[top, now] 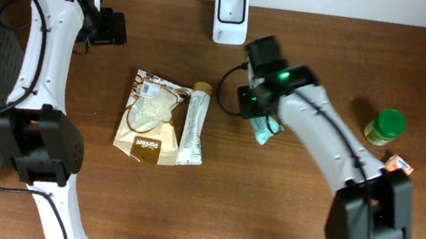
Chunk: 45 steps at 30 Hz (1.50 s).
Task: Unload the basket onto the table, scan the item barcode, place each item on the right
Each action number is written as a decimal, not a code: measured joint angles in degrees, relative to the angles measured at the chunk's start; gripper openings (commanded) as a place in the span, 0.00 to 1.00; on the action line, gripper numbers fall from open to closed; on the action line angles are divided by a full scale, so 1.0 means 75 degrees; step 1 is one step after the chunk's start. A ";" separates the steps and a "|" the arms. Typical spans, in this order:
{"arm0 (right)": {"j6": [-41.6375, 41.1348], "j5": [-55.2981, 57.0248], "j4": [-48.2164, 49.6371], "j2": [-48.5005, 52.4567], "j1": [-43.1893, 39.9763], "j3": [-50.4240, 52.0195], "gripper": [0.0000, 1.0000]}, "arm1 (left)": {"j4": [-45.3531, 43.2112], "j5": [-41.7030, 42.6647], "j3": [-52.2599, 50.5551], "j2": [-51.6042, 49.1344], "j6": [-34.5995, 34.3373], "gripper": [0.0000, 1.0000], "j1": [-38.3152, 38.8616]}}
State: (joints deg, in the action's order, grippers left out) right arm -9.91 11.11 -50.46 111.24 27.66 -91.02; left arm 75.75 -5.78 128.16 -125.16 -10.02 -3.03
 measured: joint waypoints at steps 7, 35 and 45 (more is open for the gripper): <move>-0.0096 0.4095 0.0761 0.1416 0.1384 0.0017 0.11 | 0.0000 0.0000 0.0000 0.0000 -0.0003 0.99 0.0000; -0.0612 -0.2725 -0.1856 0.0831 -0.0306 -0.1749 0.42 | 0.0003 0.0000 0.0000 0.0000 -0.0003 0.99 0.0000; -0.0708 -0.3841 -0.1550 0.0863 -0.0350 -0.0898 0.42 | 0.0003 0.0000 0.0000 0.0000 -0.0003 0.99 0.0000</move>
State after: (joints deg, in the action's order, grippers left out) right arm -15.22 -17.69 -62.08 117.71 25.04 -97.76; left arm 75.77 -5.78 128.16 -125.16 -10.04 -3.03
